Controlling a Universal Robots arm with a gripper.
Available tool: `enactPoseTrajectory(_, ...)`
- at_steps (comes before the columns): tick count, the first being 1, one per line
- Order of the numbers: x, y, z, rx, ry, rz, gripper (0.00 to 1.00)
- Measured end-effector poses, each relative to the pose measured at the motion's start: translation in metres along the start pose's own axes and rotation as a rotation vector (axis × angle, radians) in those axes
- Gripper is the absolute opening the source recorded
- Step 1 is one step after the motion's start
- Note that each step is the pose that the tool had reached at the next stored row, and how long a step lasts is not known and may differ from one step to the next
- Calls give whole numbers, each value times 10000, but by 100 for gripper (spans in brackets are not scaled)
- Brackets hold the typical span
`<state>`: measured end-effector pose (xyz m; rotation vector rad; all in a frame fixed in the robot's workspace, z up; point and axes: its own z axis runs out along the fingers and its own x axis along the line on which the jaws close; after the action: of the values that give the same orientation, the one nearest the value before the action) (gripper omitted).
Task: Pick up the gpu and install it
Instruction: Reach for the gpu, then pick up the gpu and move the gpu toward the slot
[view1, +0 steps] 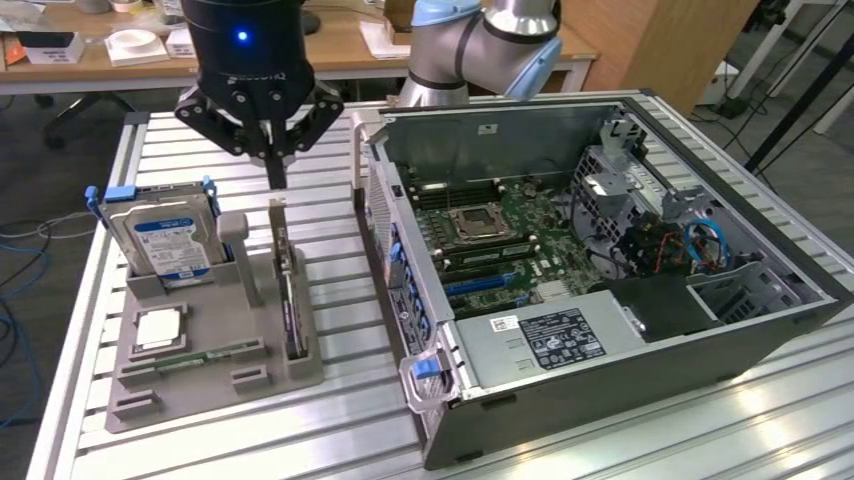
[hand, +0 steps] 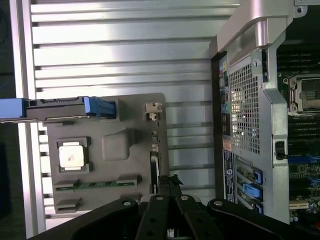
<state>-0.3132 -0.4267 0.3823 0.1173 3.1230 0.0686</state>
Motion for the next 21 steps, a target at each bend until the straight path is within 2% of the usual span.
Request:
enactPoseTrajectory(12, 133, -54, 0, 0, 0, 0, 11)
enactPoseTrajectory(21, 142, -58, -1, 1, 1, 0, 11)
